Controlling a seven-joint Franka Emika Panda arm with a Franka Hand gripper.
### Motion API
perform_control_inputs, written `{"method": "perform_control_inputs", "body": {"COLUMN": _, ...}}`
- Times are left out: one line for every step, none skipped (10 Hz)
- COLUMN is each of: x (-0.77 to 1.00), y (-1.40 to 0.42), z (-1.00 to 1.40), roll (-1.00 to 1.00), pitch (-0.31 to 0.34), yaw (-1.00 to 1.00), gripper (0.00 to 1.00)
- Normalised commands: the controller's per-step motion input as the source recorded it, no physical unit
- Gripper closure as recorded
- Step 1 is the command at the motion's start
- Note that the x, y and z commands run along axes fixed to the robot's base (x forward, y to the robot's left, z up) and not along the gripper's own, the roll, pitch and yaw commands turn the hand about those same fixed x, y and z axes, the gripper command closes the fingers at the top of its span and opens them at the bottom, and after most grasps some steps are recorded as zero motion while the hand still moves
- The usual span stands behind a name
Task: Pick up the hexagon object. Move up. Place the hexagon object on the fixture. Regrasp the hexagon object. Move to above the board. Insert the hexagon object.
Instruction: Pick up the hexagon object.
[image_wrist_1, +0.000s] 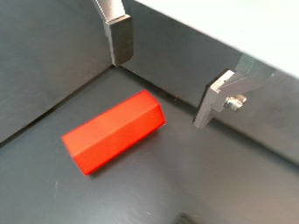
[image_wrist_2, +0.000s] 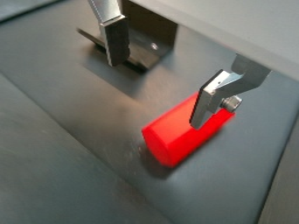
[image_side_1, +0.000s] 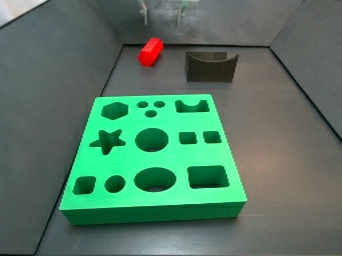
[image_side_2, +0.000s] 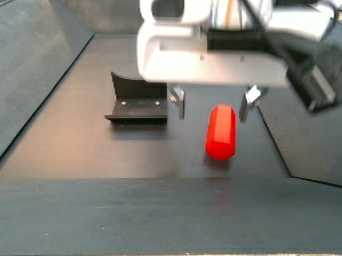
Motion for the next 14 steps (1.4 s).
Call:
{"method": "perform_control_inputs", "body": {"x": -0.15, "y": 0.0, "z": -0.47, "roll": -0.14, "pitch": -0.17, "yaw": -0.46, "gripper": 0.0}}
{"method": "perform_control_inputs", "body": {"x": -0.1, "y": 0.0, "z": -0.4, "roll": -0.16, "pitch": -0.167, "yaw": -0.32, "gripper": 0.0}}
{"method": "perform_control_inputs", "body": {"x": -0.02, "y": 0.0, "z": -0.43, "roll": -0.16, "pitch": -0.139, "yaw": -0.15, "gripper": 0.0}}
{"method": "perform_control_inputs", "body": {"x": -0.08, "y": 0.02, "z": -0.47, "roll": -0.18, "pitch": -0.17, "yaw": -0.11, "gripper": 0.0}}
{"method": "perform_control_inputs", "body": {"x": -0.15, "y": 0.04, "z": -0.45, "roll": -0.15, "pitch": -0.167, "yaw": -0.03, "gripper": 0.0}}
{"method": "perform_control_inputs", "body": {"x": -0.17, "y": 0.05, "z": -0.37, "roll": -0.11, "pitch": -0.131, "yaw": 0.0, "gripper": 0.0}}
{"method": "perform_control_inputs", "body": {"x": -0.2, "y": 0.02, "z": -0.29, "roll": -0.1, "pitch": -0.127, "yaw": 0.0, "gripper": 0.0}}
{"method": "perform_control_inputs", "body": {"x": -0.27, "y": 0.08, "z": -0.24, "roll": -0.2, "pitch": -0.17, "yaw": 0.0, "gripper": 0.0}}
{"method": "perform_control_inputs", "body": {"x": -0.11, "y": 0.01, "z": -0.38, "roll": -0.26, "pitch": -0.193, "yaw": 0.0, "gripper": 0.0}}
{"method": "perform_control_inputs", "body": {"x": -0.13, "y": 0.05, "z": -0.4, "roll": -0.27, "pitch": -0.216, "yaw": 0.0, "gripper": 0.0}}
{"method": "perform_control_inputs", "body": {"x": -0.12, "y": 0.02, "z": -0.39, "roll": -0.18, "pitch": -0.174, "yaw": 0.0, "gripper": 0.0}}
{"method": "perform_control_inputs", "body": {"x": 0.0, "y": 0.0, "z": -0.09, "roll": -0.11, "pitch": -0.08, "yaw": 0.0, "gripper": 0.0}}
{"method": "perform_control_inputs", "body": {"x": 0.0, "y": 0.0, "z": 0.0, "roll": 0.0, "pitch": -0.006, "yaw": 0.0, "gripper": 0.0}}
{"method": "perform_control_inputs", "body": {"x": 0.0, "y": 0.0, "z": 0.0, "roll": 0.0, "pitch": 0.0, "yaw": 0.0, "gripper": 0.0}}
